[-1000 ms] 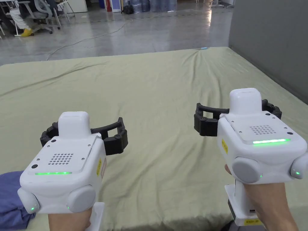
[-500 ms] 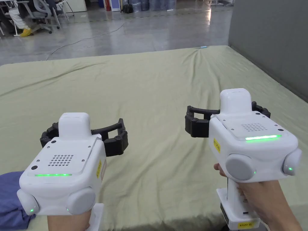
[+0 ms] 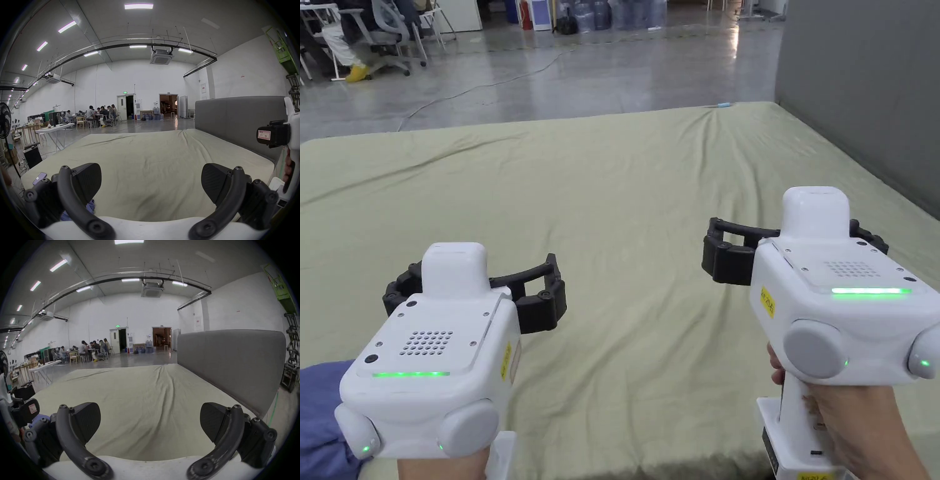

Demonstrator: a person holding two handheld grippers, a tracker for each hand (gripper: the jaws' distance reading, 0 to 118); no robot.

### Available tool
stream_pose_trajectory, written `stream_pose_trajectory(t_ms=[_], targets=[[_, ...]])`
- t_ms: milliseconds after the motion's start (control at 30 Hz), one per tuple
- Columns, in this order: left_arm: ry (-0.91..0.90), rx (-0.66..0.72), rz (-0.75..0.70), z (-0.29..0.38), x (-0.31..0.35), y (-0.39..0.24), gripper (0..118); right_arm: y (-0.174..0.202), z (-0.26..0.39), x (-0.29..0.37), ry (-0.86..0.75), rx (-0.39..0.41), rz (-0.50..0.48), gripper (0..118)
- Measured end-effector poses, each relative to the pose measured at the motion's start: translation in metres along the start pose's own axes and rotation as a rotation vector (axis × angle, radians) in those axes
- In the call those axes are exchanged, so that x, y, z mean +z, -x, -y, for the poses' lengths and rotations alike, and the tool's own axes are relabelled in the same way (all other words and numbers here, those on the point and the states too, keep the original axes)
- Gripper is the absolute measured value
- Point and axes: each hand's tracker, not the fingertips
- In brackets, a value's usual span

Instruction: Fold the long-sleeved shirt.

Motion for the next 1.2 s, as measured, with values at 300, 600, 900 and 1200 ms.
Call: stream_pose_trajectory(t_ms=[300,600,900,1200], targets=[[-0.005,-0.008,-0.010,-0.002,0.003,0.002,117,0.008,0.001,0.002,0.025,0.040,-0.009,118],[0.005,-0.013,-0.013,-0.002,0.001,0.001,117,0.017,-0.003,0.007,0.015,0.014,0.011,118],[0.012,-0.019,-0.016,-0.001,0.000,0.000,117,0.006,-0.011,0.013,0.021,-0.059,-0.028,118],[0.010,-0.026,-0.009,-0.003,0.000,-0.003,117,0.006,-0.009,0.011,0.006,-0.041,0.056,118]])
